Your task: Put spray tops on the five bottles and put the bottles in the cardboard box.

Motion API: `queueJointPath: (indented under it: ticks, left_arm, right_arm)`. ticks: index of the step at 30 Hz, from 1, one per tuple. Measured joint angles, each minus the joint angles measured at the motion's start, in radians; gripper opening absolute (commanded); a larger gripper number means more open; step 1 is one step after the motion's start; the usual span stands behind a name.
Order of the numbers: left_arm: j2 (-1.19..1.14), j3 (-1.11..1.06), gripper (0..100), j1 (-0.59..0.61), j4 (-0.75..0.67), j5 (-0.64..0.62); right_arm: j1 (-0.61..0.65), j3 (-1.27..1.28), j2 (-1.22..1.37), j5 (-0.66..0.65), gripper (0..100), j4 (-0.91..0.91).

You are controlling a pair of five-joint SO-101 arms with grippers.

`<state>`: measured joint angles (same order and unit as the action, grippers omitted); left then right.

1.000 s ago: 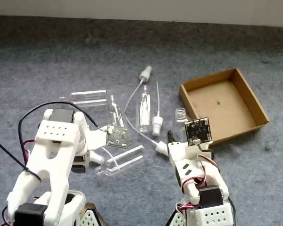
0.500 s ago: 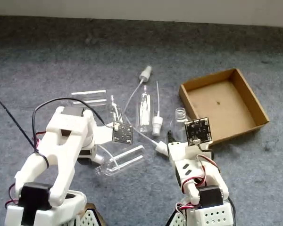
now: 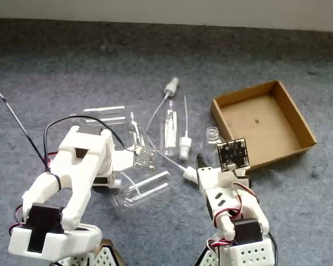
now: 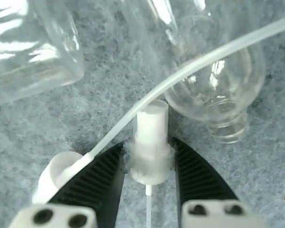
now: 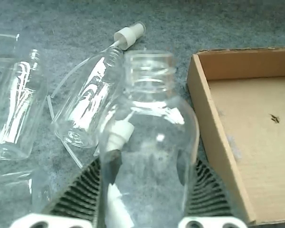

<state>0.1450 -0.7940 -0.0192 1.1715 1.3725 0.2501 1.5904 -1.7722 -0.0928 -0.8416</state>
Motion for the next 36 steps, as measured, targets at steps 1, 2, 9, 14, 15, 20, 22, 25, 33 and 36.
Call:
queueJointPath:
  ticks: [1,2,9,14,15,20,22,25,33,36]
  left_arm:
    - [0.0,0.0,1,0.0,0.0,0.0]
    - [0.0,0.0,1,0.0,0.003,0.0]
    - [0.0,0.164,1,0.0,0.233,0.0]
    - [0.0,0.381,1,0.0,0.508,0.0]
    - [0.0,0.41,1,0.0,0.537,0.0]
    - [0.0,0.543,1,0.0,0.568,-0.155]
    - [0.0,0.606,1,0.0,0.568,-0.288]
    - [0.0,0.71,1,-0.005,0.571,-0.522]
    - [-0.002,1.02,1,-0.018,0.577,-1.112]
    - [-0.002,1.126,1,-0.021,0.577,-1.249]
  right_arm:
    - [0.0,0.0,0.0,0.0,8.2,0.0]
    - [0.0,0.0,0.0,0.0,8.2,0.0]
    - [0.0,0.0,0.0,0.0,8.2,0.029]
    - [0.0,0.0,0.0,0.0,8.2,0.051]
    - [0.0,0.0,0.0,0.0,8.2,0.054]
    - [0.08,0.0,0.0,0.002,8.2,0.103]
    - [0.101,0.0,0.0,0.002,8.2,0.127]
    - [0.152,0.0,0.0,0.002,8.2,0.161]
    - [0.252,0.072,0.0,0.002,8.2,0.276]
    - [0.273,0.083,0.0,0.002,8.1,0.365]
